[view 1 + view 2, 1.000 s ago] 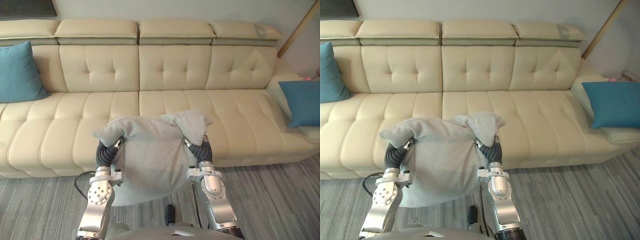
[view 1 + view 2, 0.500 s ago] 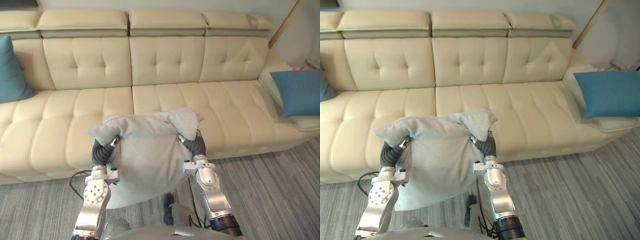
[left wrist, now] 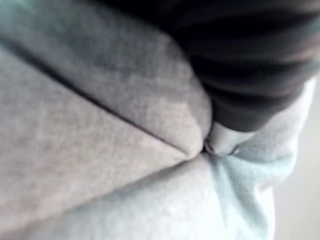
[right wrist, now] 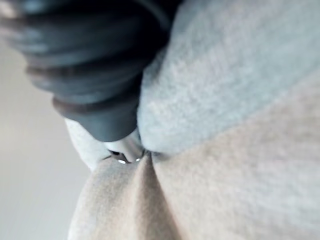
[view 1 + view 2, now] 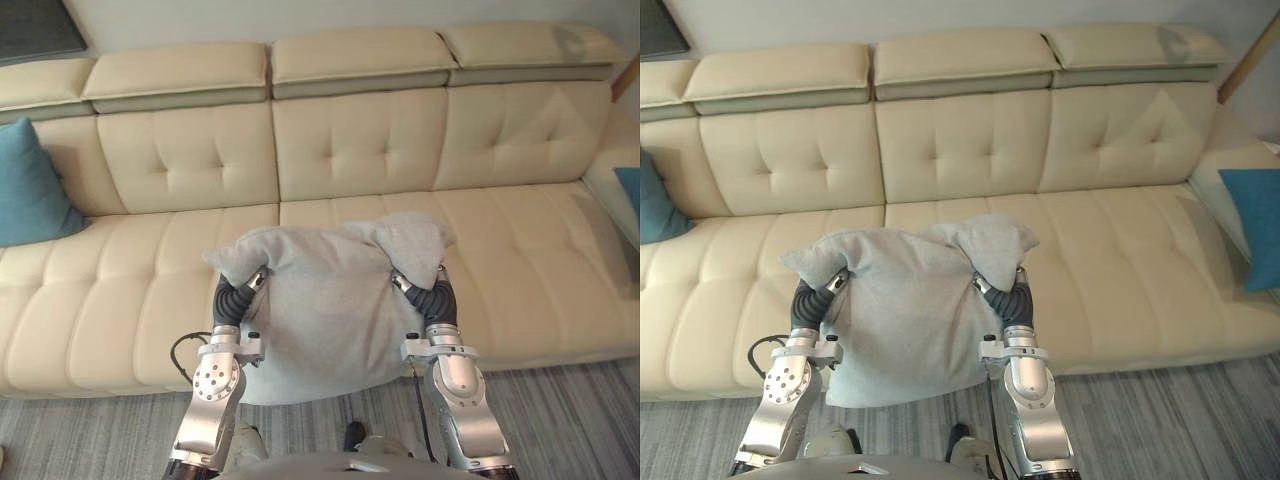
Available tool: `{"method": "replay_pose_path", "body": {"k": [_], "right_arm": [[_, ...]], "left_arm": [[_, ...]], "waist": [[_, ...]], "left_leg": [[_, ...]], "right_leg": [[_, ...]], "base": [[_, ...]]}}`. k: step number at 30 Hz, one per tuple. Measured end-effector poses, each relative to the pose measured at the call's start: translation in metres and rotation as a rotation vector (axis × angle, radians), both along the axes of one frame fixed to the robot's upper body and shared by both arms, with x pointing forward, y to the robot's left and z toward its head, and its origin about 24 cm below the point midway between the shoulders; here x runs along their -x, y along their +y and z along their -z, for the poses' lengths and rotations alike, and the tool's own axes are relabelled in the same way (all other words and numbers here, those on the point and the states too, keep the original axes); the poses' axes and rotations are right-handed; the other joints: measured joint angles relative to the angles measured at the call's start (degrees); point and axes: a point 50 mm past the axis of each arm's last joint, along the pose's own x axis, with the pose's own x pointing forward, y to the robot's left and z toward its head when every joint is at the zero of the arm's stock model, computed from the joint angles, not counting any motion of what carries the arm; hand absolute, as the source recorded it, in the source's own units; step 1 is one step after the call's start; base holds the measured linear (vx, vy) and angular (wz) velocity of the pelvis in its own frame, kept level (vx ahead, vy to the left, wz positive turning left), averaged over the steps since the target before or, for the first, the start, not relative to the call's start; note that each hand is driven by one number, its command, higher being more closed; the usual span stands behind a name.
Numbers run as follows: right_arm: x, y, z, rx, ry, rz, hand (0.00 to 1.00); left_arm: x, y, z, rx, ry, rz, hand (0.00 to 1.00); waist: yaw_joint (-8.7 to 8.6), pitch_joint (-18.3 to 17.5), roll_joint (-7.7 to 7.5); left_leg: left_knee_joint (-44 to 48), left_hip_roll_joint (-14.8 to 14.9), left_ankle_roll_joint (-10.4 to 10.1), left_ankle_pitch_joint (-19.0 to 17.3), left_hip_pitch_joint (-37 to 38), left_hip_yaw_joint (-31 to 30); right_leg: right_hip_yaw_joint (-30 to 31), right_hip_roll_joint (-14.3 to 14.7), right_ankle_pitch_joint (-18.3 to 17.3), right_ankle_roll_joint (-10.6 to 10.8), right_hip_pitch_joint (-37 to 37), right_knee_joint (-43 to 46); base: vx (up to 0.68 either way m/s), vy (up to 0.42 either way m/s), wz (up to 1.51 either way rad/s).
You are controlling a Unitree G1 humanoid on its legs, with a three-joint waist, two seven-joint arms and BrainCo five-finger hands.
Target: Pick up cushions and gather them together orderly.
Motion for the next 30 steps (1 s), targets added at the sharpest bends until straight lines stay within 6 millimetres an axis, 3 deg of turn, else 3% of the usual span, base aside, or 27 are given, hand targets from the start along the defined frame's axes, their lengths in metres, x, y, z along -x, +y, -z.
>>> {"method": "replay_pose_path", "body": {"k": [1, 2, 3, 4, 5, 8, 13, 16, 21, 23, 26, 27, 29, 30], "right_arm": [[0.0, 0.0, 0.0, 0.0, 0.002, 0.002, 1.0], [0.003, -0.002, 0.002, 0.0, 0.009, 0.011, 1.0], [0.005, -0.004, 0.001, 0.002, 0.01, 0.016, 1.0], [0.008, -0.001, 0.004, -0.021, 0.024, 0.024, 1.0], [0.012, 0.004, 0.008, -0.062, 0.04, 0.03, 1.0], [0.01, 0.012, 0.016, -0.112, 0.067, 0.039, 1.0], [0.004, 0.012, 0.029, -0.082, 0.117, 0.03, 1.0], [0.003, 0.012, 0.038, -0.071, 0.154, 0.03, 1.0], [-0.012, 0.02, 0.033, -0.068, 0.131, 0.01, 1.0], [-0.029, 0.029, 0.024, -0.059, 0.09, -0.005, 1.0], [-0.075, 0.045, -0.017, -0.041, -0.058, -0.014, 1.0], [-0.094, 0.055, -0.054, -0.05, -0.182, -0.013, 1.0], [-0.112, 0.068, -0.107, -0.075, -0.353, 0.019, 1.0], [-0.114, 0.069, -0.114, -0.081, -0.375, 0.025, 1.0]], "left_arm": [[0.0, -0.001, 0.0, 0.003, 0.0, 0.001, 1.0], [0.001, -0.002, -0.002, 0.01, -0.007, 0.007, 1.0], [0.002, -0.004, -0.004, 0.021, -0.014, 0.01, 1.0], [0.005, -0.002, -0.005, 0.016, -0.021, 0.008, 1.0], [0.006, 0.003, -0.007, -0.001, -0.028, 0.002, 1.0], [0.007, 0.01, -0.007, -0.045, -0.035, 0.012, 1.0], [0.008, 0.011, 0.004, -0.065, 0.015, 0.022, 1.0], [0.01, 0.012, 0.013, -0.07, 0.057, 0.022, 1.0], [0.007, 0.016, 0.01, -0.076, 0.044, -0.016, 1.0], [-0.004, 0.021, 0.003, -0.089, 0.009, -0.066, 1.0], [-0.048, 0.029, -0.029, -0.128, -0.122, -0.136, 1.0], [-0.069, 0.033, -0.06, -0.144, -0.234, -0.168, 1.0], [-0.09, 0.039, -0.11, -0.155, -0.405, -0.251, 1.0], [-0.094, 0.04, -0.118, -0.165, -0.431, -0.26, 1.0]], "waist": [[0.13, 0.1, -0.22], [0.37, 0.0, 0.0], [0.63, -0.8, 1.17], [0.71, -1.2, 0.84], [0.83, -1.6, -1.53], [0.85, -2.7, -4.3], [-0.6, -3.5, -5.63], [-0.6, -3.6, -5.75], [-0.41, -3.7, -5.85], [-0.44, -3.7, -5.88], [0.17, -1.5, -5.46], [0.52, 1.9, -5.06], [1.16, 3.0, -4.62], [1.4, 3.4, -4.59]], "left_leg": [[-2.4, -0.1, 0.0, -0.2, -0.3, 0.4], [-12.2, -0.6, -0.1, 0.5, -0.3, 1.0], [-21.3, -1.1, -0.1, 6.4, 0.8, 0.6], [-24.6, -3.2, -4.1, 8.7, 1.7, -0.7], [-26.7, -6.1, -3.9, 8.6, 2.5, -0.4], [-27.0, -8.5, -2.6, 7.9, 3.0, 1.2], [-27.8, -9.4, -2.8, 8.1, 3.5, 0.5], [-29.3, -9.6, -3.2, 8.3, 4.8, -1.7], [-31.7, -9.9, -3.6, 9.5, 5.9, -1.2], [-33.1, -9.9, -3.7, 10.8, 5.5, -1.3], [-35.1, -9.6, -3.5, 14.1, 1.9, -1.8], [-35.6, -9.3, -3.1, 15.8, -0.2, -2.0], [-38.1, -9.2, -3.0, 18.8, -5.5, -1.5], [-39.3, -9.4, -3.2, 19.5, -5.5, -1.5]], "right_leg": [[-0.1, -0.7, -0.1, 0.4, 0.3, 0.1], [-0.2, -2.6, -0.6, 2.6, 1.1, 0.6], [0.2, -2.9, -1.2, 4.5, 1.0, 1.3], [1.9, -4.4, -1.9, 5.9, 1.0, 1.3], [3.4, -6.3, -1.7, 5.7, 1.2, -0.1], [6.1, -7.8, 0.5, 6.1, 1.7, -2.7], [8.7, -7.5, 2.1, 7.1, 2.4, -6.7], [10.9, -6.8, 3.1, 7.3, 2.2, -7.9], [12.7, -6.6, 3.5, 6.9, 1.2, -8.4], [12.7, -6.3, 4.3, 6.8, 0.4, -8.7], [12.5, -5.5, 7.3, 6.6, -3.2, -9.3], [12.6, -5.0, 8.7, 6.6, -5.4, -9.2], [12.8, -4.7, 10.5, 6.0, -12.2, -8.9], [13.0, -4.7, 10.7, 6.0, -12.7, -8.9]], "base": [[0.17, 0.4, 0.21], [0.12, 0.341, 0.16], [0.16, 0.481, 0.17], [0.12, 0.386, 0.13], [0.12, 0.355, 0.17], [0.1, 0.192, -0.03], [0.02, 0.02, -0.2], [-0.04, -0.033, -0.32], [-0.07, -0.006, -0.19], [-0.08, -0.025, 0.0], [-0.17, -0.026, 0.05], [-0.24, 0.0, -0.03], [-0.28, 0.018, -0.05], [-0.21, 0.017, 0.07]]}}
